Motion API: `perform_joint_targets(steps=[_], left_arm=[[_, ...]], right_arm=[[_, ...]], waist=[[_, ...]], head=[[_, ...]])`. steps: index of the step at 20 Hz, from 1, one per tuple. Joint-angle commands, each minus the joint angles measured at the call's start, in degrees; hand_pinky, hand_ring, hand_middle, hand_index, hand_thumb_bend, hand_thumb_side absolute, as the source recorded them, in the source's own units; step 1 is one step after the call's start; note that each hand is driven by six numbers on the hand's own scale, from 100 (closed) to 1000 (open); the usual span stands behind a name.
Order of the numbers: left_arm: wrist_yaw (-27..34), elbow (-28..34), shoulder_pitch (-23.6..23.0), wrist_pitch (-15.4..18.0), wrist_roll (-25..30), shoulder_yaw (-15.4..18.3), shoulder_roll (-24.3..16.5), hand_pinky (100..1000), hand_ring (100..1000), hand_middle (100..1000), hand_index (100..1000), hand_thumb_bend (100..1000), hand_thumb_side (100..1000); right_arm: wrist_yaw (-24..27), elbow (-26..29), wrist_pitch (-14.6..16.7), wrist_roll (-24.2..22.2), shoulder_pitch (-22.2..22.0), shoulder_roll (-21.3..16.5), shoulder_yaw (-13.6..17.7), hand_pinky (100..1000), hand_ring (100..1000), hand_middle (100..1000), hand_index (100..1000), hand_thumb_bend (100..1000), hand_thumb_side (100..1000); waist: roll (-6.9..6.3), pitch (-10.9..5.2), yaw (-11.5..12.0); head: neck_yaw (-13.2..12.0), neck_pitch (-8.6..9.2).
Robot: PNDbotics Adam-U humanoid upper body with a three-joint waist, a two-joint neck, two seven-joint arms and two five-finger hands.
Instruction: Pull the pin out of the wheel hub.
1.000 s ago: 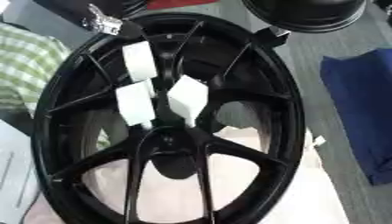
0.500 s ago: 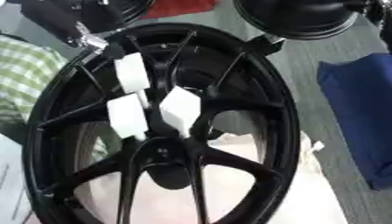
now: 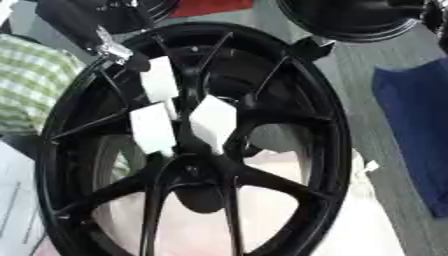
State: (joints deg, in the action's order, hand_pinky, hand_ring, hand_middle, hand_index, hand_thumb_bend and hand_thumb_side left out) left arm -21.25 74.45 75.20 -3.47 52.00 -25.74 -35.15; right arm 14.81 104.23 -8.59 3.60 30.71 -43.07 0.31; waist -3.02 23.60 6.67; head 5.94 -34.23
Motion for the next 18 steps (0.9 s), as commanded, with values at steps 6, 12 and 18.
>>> perform_joint_targets(steps=[6,12,18], left_arm=[[0.87,2.73,0.68,-1.95,-0.03,-2.66,-1.17,837,865,817,883,613,612],[-1.24,4.77,0.24,-5.51,-0.04,-4.17,-1.92,829,834,783,853,629,564],[-6.38,5.8,-0.56,-9.66,-0.36,-4.95,-1.2,816,812,756,828,612,546]], right_arm=[[0.38,0.06,-0.1,0.05,0.08,-0.79,0.36,899,830,750,715,100,791],[0.45,-0.11,0.03,-0.02,-0.02,-0.55,0.42,899,831,750,716,100,795],[0.54,-0.4,0.08,0.09,-0.25,-0.26,0.61,900,831,750,716,100,801]], waist=[[0.31,-1.29,0.41],[0.57,-1.27,0.51],[0.77,-1.09,0.4]], head=[[-0.03,-0.71],[-0.23,-0.89],[-0.57,-0.94]])
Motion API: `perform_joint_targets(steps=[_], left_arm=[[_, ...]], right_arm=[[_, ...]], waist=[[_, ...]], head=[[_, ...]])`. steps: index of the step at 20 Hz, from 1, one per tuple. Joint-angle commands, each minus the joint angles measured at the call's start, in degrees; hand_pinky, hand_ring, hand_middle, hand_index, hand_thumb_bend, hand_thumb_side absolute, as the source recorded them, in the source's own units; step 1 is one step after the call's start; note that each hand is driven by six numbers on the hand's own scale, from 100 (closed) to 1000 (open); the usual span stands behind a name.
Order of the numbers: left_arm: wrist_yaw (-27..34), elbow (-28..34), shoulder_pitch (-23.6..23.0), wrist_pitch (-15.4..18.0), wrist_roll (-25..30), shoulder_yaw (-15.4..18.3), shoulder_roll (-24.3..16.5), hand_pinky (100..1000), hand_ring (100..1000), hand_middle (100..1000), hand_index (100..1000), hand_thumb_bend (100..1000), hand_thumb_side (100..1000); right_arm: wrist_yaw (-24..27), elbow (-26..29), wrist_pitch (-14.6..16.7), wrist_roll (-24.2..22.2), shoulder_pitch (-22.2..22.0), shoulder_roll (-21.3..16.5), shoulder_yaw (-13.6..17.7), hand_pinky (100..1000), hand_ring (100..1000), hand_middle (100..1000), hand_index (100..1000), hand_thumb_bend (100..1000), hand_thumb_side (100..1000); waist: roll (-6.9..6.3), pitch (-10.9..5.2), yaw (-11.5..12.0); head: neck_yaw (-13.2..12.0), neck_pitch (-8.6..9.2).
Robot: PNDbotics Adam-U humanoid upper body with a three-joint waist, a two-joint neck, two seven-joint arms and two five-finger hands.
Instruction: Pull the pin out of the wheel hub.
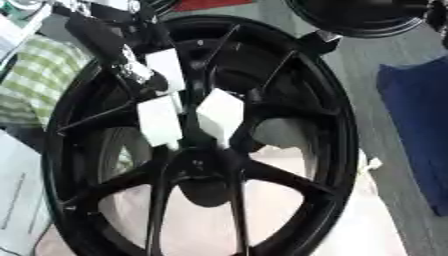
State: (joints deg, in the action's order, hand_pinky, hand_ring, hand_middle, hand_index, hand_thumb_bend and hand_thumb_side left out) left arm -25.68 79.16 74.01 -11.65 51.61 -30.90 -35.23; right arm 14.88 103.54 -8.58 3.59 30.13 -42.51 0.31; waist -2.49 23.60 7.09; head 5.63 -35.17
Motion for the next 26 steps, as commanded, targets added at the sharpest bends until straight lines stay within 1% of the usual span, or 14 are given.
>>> perform_joint_targets(steps=[1,3,5,8,11,12,14,16,17,20,21,22,24,26], left_arm=[[-2.61,1.17,0.54,-1.75,0.08,0.12,-1.0,816,811,755,828,609,542],[-3.65,1.15,0.36,-2.14,0.11,0.06,-0.86,812,807,750,822,599,538],[-4.17,1.04,0.18,-2.64,-0.16,0.12,-0.79,801,793,730,804,560,537],[-4.06,1.05,0.17,-3.42,-0.65,0.13,-0.58,790,776,707,785,544,526],[-3.55,1.07,0.15,-4.0,-1.2,0.09,-0.33,771,758,681,763,524,495],[-3.06,1.13,0.1,-4.12,-1.49,0.11,-0.25,768,760,688,768,528,497],[-1.39,1.6,0.05,-3.98,-1.9,0.05,-0.27,790,805,764,823,583,511],[0.06,2.59,0.24,-2.89,-2.06,0.04,-0.52,820,846,829,869,638,483],[0.47,3.01,0.33,-2.18,-2.13,0.13,-0.67,835,861,845,884,671,456],[1.3,3.75,0.61,0.64,-2.76,0.8,-0.94,853,877,858,895,729,415],[1.5,3.84,0.64,1.71,-3.19,1.01,-0.96,853,878,857,894,732,409],[2.14,3.92,0.61,2.94,-3.69,1.2,-0.9,848,878,855,888,745,382],[3.93,3.75,0.54,5.31,-4.35,1.33,-0.85,839,875,840,880,746,379],[5.51,3.26,0.54,6.74,-4.34,1.21,-0.8,816,853,800,868,710,384]], right_arm=[[0.49,0.25,0.09,0.12,0.29,-0.76,0.63,900,831,750,716,100,802],[0.54,0.17,0.1,0.17,0.22,-0.67,0.67,900,831,750,716,100,803],[0.55,0.07,0.11,0.24,0.08,-0.62,0.74,901,832,750,716,100,805],[0.58,-0.07,0.13,0.34,-0.1,-0.52,0.81,901,832,750,716,100,808],[0.64,-0.24,0.12,0.42,-0.24,-0.41,0.85,901,832,750,715,100,812],[0.62,-0.31,0.11,0.45,-0.3,-0.39,0.88,901,832,749,715,100,812],[0.58,-0.44,0.08,0.53,-0.44,-0.39,0.95,901,832,748,713,100,814],[0.6,-0.57,0.03,0.6,-0.59,-0.39,0.98,901,832,748,713,100,818],[0.63,-0.6,0.03,0.59,-0.63,-0.37,0.96,901,832,748,713,100,819],[0.68,-0.68,0.01,0.49,-0.75,-0.37,0.93,901,832,747,713,100,819],[0.7,-0.7,0.0,0.45,-0.78,-0.36,0.92,901,832,747,713,100,820],[0.71,-0.74,-0.02,0.4,-0.82,-0.35,0.9,901,831,747,712,100,822],[0.78,-0.82,-0.08,0.34,-0.87,-0.33,0.91,902,831,747,713,100,823],[0.87,-0.85,-0.09,0.42,-0.9,-0.27,0.96,902,832,747,713,100,823]], waist=[[0.25,-1.06,-0.04],[0.27,-1.01,-0.06],[0.28,-0.93,-0.07],[0.31,-0.84,-0.1],[0.37,-0.77,-0.15],[0.4,-0.74,-0.16],[0.43,-0.7,-0.18],[0.43,-0.68,-0.16],[0.43,-0.68,-0.15],[0.42,-0.68,-0.06],[0.42,-0.68,-0.05],[0.43,-0.69,-0.06],[0.44,-0.69,-0.08],[0.42,-0.7,-0.09]], head=[[-0.29,-0.01],[-0.38,-0.03],[-0.41,-0.08],[-0.48,-0.11],[-0.62,-0.09],[-0.62,-0.1],[-0.64,-0.16],[-0.68,-0.17],[-0.71,-0.18],[-0.74,-0.11],[-0.73,-0.09],[-0.74,-0.01],[-0.76,0.1],[-0.84,0.1]])
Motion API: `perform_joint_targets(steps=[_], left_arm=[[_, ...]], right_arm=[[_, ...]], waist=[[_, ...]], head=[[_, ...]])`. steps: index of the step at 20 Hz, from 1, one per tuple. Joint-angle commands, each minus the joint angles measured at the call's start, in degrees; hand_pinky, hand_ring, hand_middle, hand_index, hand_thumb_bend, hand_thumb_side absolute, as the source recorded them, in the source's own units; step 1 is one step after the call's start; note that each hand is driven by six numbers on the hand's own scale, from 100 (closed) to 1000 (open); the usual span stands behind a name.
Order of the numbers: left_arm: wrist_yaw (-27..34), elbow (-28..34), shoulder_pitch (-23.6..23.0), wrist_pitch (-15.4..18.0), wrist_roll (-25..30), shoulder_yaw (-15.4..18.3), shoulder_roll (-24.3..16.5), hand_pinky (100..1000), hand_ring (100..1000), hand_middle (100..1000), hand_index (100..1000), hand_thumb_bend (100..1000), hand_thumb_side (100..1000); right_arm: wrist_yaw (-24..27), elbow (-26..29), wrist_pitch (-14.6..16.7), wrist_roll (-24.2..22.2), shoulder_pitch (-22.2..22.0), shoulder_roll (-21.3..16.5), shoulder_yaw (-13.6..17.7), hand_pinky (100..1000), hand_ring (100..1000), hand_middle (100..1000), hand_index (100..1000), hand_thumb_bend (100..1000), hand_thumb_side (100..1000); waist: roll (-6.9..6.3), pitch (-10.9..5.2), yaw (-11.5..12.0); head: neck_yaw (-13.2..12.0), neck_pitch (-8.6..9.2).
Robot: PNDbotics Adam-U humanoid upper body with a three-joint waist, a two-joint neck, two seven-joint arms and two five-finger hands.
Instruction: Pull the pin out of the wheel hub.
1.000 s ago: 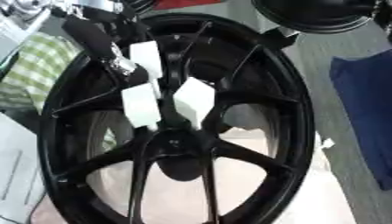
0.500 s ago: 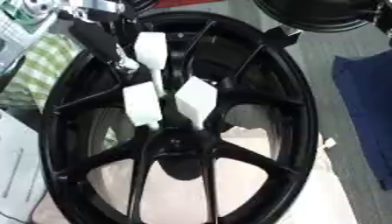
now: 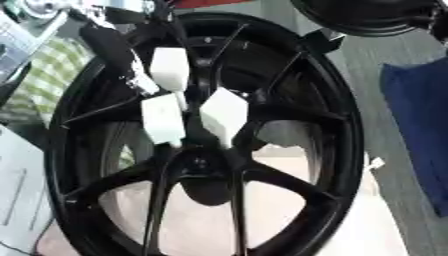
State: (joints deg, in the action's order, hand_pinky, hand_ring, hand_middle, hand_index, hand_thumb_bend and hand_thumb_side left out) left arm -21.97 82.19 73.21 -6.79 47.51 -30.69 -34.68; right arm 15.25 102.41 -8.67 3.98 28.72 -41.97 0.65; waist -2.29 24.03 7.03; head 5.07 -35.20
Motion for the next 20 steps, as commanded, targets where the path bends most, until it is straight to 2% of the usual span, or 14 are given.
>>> perform_joint_targets(steps=[1,2,7,11,14,18,20], left_arm=[[2.2,-0.06,1.35,2.14,-0.08,0.91,-1.3,810,846,787,861,689,385],[2.27,-0.37,1.35,2.09,0.11,0.83,-1.28,796,820,748,837,665,384],[1.06,-1.21,1.37,-0.15,0.51,0.75,-0.96,751,760,669,795,616,405],[1.12,-1.31,1.43,-1.53,0.06,0.5,-0.69,722,724,618,753,518,406],[1.85,-1.29,1.39,-2.11,-0.49,0.44,-0.5,701,697,583,713,402,361],[4.42,-1.18,1.43,-2.46,-2.81,0.51,-0.23,671,669,547,671,305,287],[6.08,-1.04,1.39,-2.41,-4.24,0.48,-0.18,647,641,512,630,295,245]], right_arm=[[0.55,0.29,-0.01,0.09,0.5,-0.79,0.63,902,832,748,713,100,823],[0.6,0.32,0.0,0.15,0.51,-0.76,0.64,902,831,747,713,100,824],[0.71,0.37,-0.01,0.43,0.51,-0.73,0.66,902,832,748,713,100,825],[0.81,0.29,-0.11,0.69,0.52,-0.57,0.68,902,832,748,713,100,827],[0.84,0.29,-0.12,0.93,0.52,-0.52,0.72,902,832,748,713,100,829],[0.83,0.18,-0.17,1.19,0.33,-0.38,0.87,903,833,749,713,100,840],[0.77,0.09,-0.28,1.36,0.19,-0.34,0.97,903,833,748,713,100,846]], waist=[[0.21,-1.14,-0.04],[0.22,-1.14,-0.05],[0.31,-1.07,-0.05],[0.41,-0.96,-0.03],[0.46,-0.96,-0.04],[0.48,-0.99,-0.13],[0.48,-0.98,-0.17]], head=[[-0.33,0.14],[-0.37,0.17],[-0.48,0.16],[-0.67,0.22],[-0.76,0.2],[-0.94,0.2],[-0.99,0.24]])
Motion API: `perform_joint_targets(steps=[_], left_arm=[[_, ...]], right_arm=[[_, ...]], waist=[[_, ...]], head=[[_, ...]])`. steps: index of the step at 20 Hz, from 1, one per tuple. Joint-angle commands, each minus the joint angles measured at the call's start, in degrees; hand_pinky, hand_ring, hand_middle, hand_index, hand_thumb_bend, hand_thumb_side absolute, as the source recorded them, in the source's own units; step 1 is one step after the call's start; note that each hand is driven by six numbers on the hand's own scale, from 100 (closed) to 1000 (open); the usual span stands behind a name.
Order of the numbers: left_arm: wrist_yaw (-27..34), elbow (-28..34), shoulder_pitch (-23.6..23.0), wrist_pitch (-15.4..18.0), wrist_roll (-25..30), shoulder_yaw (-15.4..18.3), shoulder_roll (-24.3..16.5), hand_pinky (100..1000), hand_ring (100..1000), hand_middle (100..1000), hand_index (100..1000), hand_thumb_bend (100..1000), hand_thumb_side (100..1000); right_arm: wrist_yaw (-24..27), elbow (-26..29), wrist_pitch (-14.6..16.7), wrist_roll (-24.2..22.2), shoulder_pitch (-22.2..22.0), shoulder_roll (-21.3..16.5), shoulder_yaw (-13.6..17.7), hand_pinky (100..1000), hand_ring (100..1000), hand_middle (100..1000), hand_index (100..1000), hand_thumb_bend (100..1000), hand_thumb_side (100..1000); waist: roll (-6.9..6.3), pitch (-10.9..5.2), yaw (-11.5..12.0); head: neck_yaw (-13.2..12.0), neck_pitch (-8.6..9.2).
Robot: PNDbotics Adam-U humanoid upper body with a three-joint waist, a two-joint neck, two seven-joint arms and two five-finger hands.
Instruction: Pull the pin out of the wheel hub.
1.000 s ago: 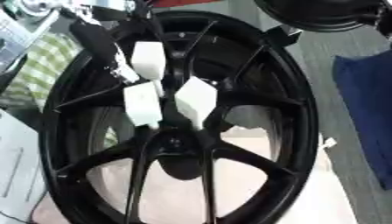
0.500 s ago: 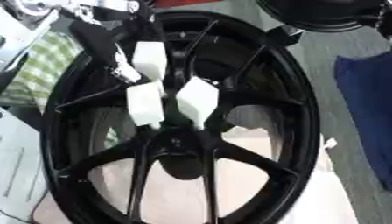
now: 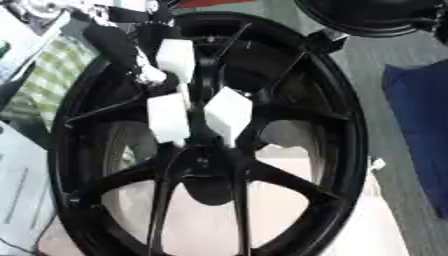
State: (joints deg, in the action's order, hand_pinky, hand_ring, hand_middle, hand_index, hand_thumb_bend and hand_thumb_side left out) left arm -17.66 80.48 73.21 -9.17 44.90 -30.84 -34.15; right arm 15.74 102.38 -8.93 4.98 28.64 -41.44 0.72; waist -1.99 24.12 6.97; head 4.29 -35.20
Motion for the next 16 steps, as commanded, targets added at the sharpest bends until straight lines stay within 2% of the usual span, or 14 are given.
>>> perform_joint_targets(steps=[1,4,6,7,8,10,13,16], left_arm=[[2.81,0.79,1.35,0.16,-2.54,0.67,-0.66,634,622,485,594,286,213],[5.04,0.99,1.31,0.51,-5.33,0.67,-0.79,602,572,411,513,269,167],[5.91,0.99,1.27,0.22,-7.39,0.9,-1.0,580,545,369,469,290,107],[6.25,0.98,1.27,-0.12,-8.33,1.13,-1.21,573,537,358,457,299,100],[6.6,1.04,1.28,-0.56,-9.13,1.4,-1.47,558,525,336,433,349,100],[7.28,1.26,1.42,-1.9,-10.66,2.26,-2.17,546,512,310,406,368,100],[8.9,2.12,1.67,-4.02,-13.38,4.64,-3.67,527,502,284,380,419,100],[10.79,3.32,1.38,-5.98,-16.39,7.41,-5.96,521,501,280,377,430,100]], right_arm=[[0.24,0.07,-0.12,0.46,0.21,-0.85,0.97,903,833,748,713,100,848],[0.28,0.01,-0.3,0.63,0.11,-0.75,1.08,903,833,749,714,100,860],[0.33,0.04,-0.34,0.65,0.09,-0.75,1.11,904,833,749,714,100,861],[0.35,0.06,-0.35,0.66,0.1,-0.75,1.12,904,833,749,714,100,860],[0.34,0.07,-0.36,0.67,0.12,-0.77,1.12,904,833,749,714,100,861],[0.35,0.1,-0.4,0.75,0.13,-0.81,1.15,904,834,750,714,100,861],[0.32,0.11,-0.46,0.9,-0.01,-0.95,1.2,904,834,750,714,100,861],[0.33,0.12,-0.46,1.07,-0.24,-1.12,1.31,904,834,750,714,100,860]], waist=[[0.17,-1.06,-0.14],[0.14,-1.06,-0.21],[0.11,-1.08,-0.21],[0.11,-1.11,-0.2],[0.1,-1.14,-0.19],[0.09,-1.25,-0.14],[0.1,-1.49,0.1],[0.1,-1.79,0.46]], head=[[-0.24,0.27],[-0.31,0.24],[-0.26,0.17],[-0.22,0.13],[-0.17,0.08],[-0.06,-0.11],[0.2,-0.35],[0.69,-0.45]])
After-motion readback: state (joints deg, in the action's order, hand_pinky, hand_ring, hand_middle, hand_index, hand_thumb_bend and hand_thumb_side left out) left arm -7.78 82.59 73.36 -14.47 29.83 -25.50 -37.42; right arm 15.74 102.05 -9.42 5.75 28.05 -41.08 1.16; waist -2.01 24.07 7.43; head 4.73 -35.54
